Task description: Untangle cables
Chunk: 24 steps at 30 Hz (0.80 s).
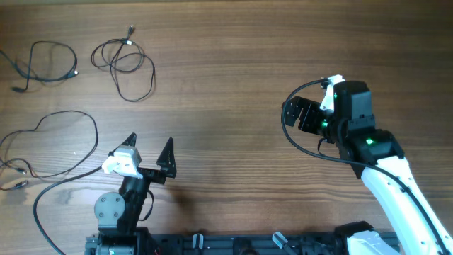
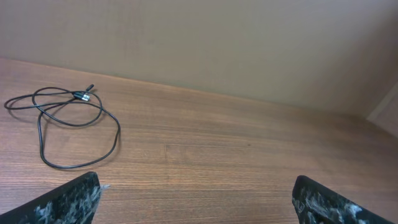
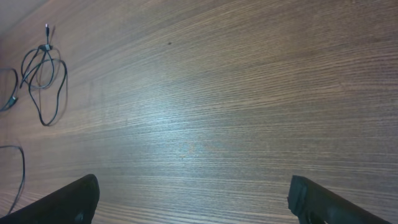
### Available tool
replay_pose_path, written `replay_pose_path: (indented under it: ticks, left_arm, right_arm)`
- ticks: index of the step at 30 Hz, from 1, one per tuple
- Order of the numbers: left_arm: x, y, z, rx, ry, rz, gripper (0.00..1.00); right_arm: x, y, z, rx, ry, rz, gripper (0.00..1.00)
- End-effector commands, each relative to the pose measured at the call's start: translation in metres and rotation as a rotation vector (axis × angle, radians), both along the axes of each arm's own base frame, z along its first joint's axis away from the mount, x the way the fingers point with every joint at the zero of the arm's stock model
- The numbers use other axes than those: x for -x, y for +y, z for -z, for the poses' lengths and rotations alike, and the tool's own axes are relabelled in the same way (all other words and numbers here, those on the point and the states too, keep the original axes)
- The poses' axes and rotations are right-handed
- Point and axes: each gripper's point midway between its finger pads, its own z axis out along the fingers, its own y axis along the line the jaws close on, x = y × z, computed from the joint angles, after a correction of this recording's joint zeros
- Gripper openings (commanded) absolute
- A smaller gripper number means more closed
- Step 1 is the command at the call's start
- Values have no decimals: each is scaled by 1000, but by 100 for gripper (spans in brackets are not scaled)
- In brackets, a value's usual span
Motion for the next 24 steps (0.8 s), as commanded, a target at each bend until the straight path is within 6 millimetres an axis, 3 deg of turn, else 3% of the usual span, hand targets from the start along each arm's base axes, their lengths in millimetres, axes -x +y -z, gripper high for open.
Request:
replay_pose_path:
  ticks: [1, 19, 24]
  left_arm:
    - [0, 0, 3, -25, -7, -1, 100]
    - [0, 0, 3, -25, -7, -1, 100]
    - [0, 0, 3, -26, -7, -1, 100]
  right_arm:
    - [-4, -3, -2, 9, -7, 18, 100]
    - [-4, -3, -2, 9, -8, 18, 100]
    - [-2, -8, -25, 12, -91, 33, 100]
